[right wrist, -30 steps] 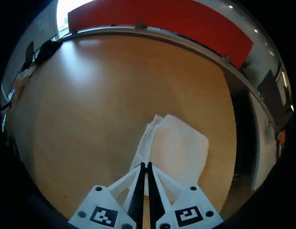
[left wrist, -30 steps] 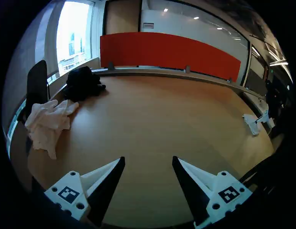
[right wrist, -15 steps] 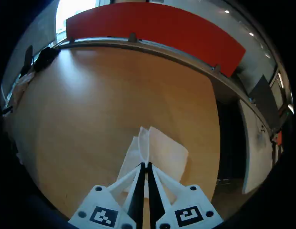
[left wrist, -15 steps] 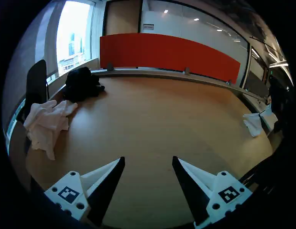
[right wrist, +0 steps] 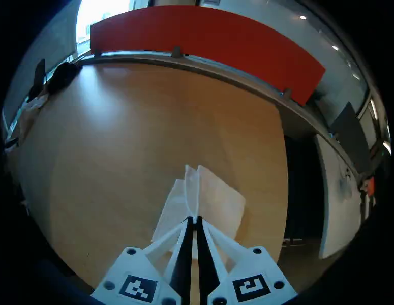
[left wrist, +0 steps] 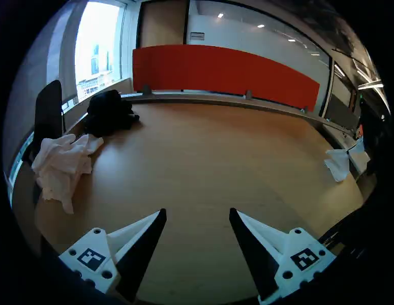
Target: Fold towel
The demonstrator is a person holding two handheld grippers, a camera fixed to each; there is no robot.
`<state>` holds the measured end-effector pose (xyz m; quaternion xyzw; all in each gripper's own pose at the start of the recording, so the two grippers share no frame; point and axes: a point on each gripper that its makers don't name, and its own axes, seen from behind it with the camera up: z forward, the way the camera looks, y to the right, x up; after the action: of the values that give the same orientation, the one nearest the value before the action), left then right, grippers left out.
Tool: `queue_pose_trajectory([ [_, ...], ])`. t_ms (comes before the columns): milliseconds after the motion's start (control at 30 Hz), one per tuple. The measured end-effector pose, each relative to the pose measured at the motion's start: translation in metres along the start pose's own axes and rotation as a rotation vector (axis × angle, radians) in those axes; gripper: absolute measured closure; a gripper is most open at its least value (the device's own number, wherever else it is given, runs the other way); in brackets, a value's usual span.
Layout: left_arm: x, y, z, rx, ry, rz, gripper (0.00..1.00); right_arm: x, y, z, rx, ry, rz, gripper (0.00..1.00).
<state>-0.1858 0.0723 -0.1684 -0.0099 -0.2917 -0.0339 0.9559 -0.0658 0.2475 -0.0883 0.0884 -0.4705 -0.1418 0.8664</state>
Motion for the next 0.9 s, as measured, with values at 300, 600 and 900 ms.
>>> queue_pose_trajectory([
  [300,0.0,-0.001,-0.001,0.003,0.001,0.002,0.08,-0.009,-0.011,0.004,0.012,-0.009,0.002,0.95],
  [600,0.0,0.0,-0.001,0.002,-0.004,0.012,0.08,-0.025,-0.032,0.023,0.044,-0.034,0.013,0.95],
  [900,0.0,0.001,-0.002,0.006,-0.006,0.017,0.08,-0.044,-0.046,0.04,0.068,-0.072,0.017,0.95],
])
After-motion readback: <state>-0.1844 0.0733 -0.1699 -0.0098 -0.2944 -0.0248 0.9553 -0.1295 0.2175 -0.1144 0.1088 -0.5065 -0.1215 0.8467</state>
